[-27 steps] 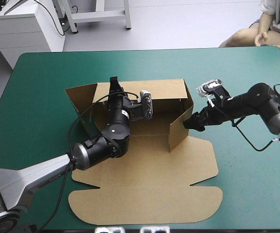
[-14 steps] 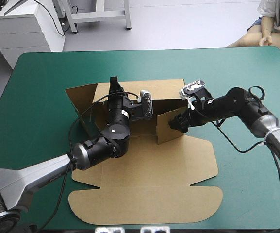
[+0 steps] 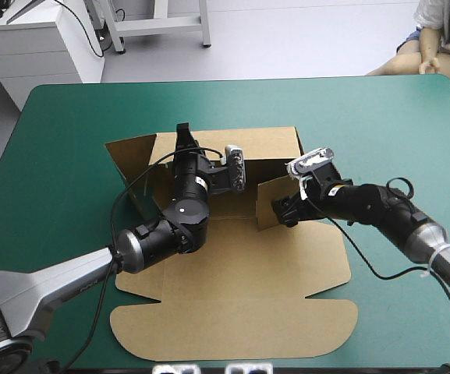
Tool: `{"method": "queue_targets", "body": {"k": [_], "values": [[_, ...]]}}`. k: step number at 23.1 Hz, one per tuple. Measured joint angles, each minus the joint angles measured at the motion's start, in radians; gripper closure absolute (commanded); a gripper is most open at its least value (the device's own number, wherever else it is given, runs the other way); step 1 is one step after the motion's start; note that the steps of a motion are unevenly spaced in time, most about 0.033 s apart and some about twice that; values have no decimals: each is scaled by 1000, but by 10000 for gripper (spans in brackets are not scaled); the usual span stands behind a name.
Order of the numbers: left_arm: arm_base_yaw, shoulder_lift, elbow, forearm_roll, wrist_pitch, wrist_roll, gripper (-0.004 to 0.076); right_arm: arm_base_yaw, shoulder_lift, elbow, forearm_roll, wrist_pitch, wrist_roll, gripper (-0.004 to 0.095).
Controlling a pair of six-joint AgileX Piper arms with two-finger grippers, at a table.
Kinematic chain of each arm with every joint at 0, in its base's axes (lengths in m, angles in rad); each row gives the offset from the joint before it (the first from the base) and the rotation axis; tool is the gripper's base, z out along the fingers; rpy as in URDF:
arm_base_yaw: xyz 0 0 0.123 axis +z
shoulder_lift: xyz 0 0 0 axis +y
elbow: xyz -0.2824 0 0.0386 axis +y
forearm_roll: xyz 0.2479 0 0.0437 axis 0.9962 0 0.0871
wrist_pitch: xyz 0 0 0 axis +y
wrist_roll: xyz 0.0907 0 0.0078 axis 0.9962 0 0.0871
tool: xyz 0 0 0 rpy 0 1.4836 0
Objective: Fold the box
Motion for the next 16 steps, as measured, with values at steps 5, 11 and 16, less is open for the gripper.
{"method": "queue_targets", "body": {"k": [5,11,16], "values": [[0,0,0,0,0,0,732,54,-9,101,8,-211,-12,86],[0,0,0,0,-2,0,732,104,28,116,88,-428,-16,85],[0,0,0,0,-7,1,732,104,58,116,122,-471,-10,93]]}}
